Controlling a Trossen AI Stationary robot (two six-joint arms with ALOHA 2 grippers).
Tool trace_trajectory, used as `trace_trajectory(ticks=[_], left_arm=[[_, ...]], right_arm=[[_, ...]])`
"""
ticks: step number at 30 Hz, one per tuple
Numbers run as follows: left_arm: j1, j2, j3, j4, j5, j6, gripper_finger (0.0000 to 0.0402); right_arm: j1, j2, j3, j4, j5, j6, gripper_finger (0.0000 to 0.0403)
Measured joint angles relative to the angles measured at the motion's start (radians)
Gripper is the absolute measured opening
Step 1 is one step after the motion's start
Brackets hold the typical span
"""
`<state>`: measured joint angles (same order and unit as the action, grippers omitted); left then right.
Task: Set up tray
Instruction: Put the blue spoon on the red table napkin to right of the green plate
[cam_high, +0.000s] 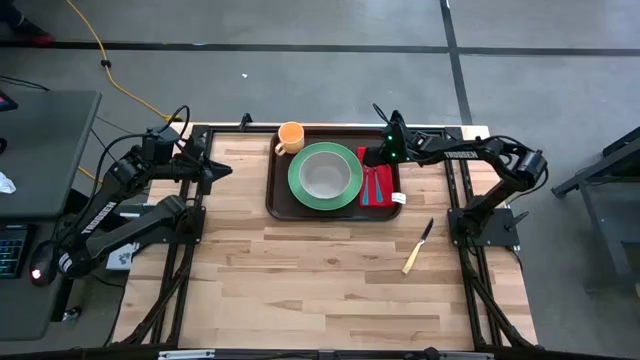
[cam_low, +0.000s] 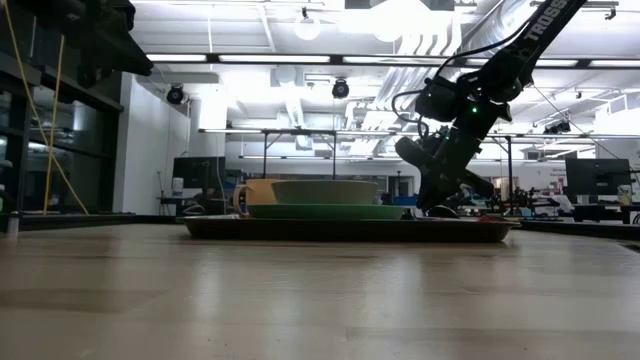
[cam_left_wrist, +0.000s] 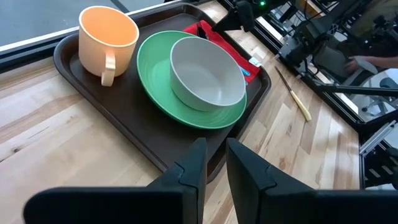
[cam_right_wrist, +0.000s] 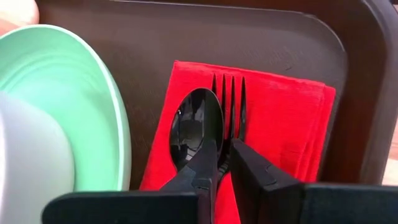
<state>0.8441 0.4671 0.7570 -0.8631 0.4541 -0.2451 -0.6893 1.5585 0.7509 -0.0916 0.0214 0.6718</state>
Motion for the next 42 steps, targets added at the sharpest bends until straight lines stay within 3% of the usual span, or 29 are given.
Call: trace_trajectory(ticks=[42], left_arm=[[0.0,0.0,0.001,0.0,-0.003,0.004,0.0092]], right_arm=[[0.022,0.015,0.0,0.029,0.027,-0.026,0.0023]])
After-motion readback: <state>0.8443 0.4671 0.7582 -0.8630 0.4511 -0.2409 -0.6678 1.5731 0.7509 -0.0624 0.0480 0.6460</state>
